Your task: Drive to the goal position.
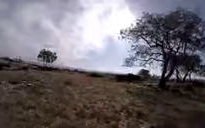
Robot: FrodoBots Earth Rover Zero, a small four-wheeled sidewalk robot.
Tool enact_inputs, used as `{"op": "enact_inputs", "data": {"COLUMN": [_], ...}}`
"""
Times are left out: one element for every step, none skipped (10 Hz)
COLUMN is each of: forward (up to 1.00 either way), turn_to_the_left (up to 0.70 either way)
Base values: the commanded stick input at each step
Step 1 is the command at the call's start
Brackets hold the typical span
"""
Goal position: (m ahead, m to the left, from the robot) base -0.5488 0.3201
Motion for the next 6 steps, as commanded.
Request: {"op": "enact_inputs", "data": {"forward": [0.7,0.7,0.7,0.7,0.7,0.7], "turn_to_the_left": [0.0,0.0,0.06,0.2,0.27,0.27]}}
